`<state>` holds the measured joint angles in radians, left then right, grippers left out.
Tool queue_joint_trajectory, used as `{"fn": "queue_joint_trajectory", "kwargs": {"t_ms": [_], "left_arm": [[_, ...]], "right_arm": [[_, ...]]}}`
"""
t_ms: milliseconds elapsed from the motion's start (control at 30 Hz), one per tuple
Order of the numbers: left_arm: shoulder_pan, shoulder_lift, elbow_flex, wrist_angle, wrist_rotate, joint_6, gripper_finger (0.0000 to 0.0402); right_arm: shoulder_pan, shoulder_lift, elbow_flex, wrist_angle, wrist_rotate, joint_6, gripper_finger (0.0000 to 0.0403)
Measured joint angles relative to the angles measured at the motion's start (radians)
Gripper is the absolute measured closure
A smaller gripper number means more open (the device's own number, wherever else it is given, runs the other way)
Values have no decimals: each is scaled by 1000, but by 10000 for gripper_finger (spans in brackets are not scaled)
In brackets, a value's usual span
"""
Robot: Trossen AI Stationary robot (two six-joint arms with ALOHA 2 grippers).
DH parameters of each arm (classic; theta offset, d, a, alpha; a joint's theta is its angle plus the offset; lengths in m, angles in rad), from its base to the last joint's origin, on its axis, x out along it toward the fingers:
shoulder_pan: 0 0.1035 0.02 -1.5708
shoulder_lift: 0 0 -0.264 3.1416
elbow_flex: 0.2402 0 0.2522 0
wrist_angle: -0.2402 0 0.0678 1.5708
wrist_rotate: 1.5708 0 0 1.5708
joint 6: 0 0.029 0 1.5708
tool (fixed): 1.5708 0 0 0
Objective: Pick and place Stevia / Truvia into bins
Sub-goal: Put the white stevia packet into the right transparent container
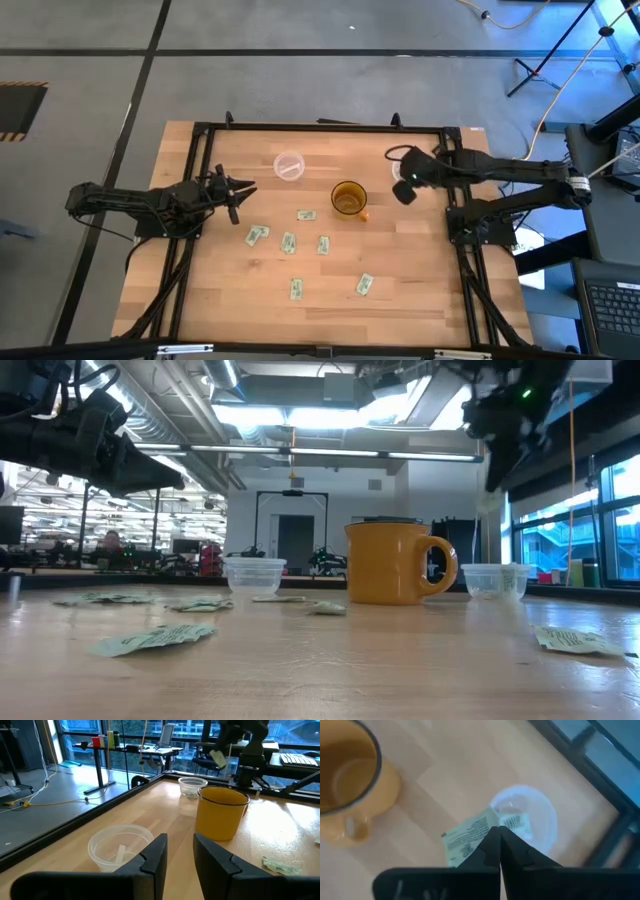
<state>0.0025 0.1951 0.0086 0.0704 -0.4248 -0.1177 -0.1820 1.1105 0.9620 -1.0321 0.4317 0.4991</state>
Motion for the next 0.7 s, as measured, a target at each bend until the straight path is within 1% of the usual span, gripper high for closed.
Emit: {"fn": "queue_joint_trajectory", "kwargs": {"t_ms": [100, 367, 533, 700], "left_arm": [[0, 0, 0, 0, 0, 0, 313], [0, 0, 0, 0, 0, 0, 313], [0, 0, 0, 0, -1, 0, 313], [0, 0, 0, 0, 0, 0, 313]], "right_arm": [[-85, 22, -51, 107, -24, -75, 403], [-274, 86, -167, 218, -35, -151, 403], [-352, 97, -243, 326, -41, -195, 403], [-397, 98, -301, 405, -95, -220, 403]]}}
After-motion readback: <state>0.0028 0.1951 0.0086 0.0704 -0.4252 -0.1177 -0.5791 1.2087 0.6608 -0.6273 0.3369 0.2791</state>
